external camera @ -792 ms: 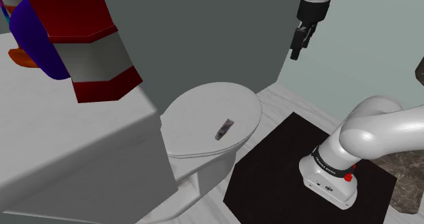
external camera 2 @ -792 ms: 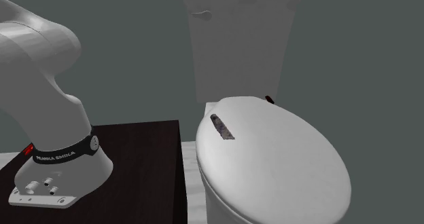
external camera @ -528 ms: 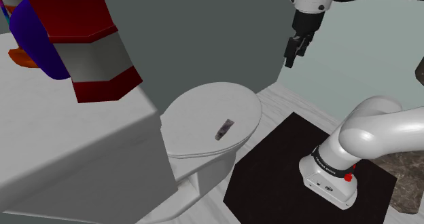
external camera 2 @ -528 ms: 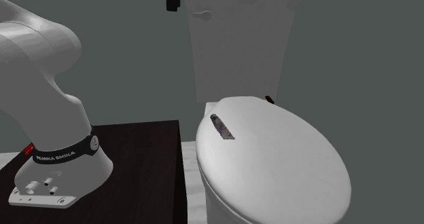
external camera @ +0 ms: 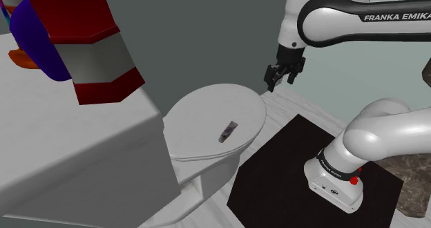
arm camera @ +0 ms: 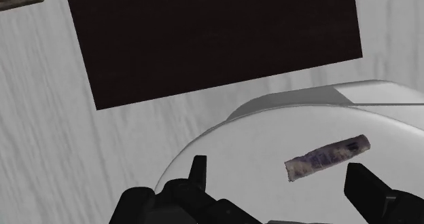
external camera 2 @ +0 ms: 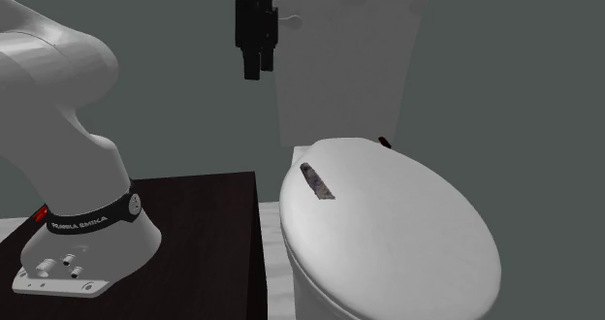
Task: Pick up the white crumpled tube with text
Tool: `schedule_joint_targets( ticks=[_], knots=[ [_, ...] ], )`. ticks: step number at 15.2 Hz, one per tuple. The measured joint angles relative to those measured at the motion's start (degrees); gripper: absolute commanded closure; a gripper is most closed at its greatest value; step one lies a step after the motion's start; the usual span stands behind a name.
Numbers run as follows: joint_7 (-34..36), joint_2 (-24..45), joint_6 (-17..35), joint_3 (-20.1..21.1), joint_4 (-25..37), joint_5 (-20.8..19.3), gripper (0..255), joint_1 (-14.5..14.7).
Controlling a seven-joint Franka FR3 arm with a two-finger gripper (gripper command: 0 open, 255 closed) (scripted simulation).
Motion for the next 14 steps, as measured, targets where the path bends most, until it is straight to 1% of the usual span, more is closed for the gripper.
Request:
schedule_joint_targets(
  ticks=[2,7,10,14],
  knots=[
    [5.1,0.7,3.6,2.3,-2.6,2.4,0,-0.4],
    [18.1,7.1,15.1,8.8,-6.5,7.9,0,-1.8],
    [25.8,13.0,22.6,12.9,-7.2,10.4,0,-3.4],
    [36.4,22.6,33.7,18.4,-7.5,12.0,0,-6.2]
  ],
)
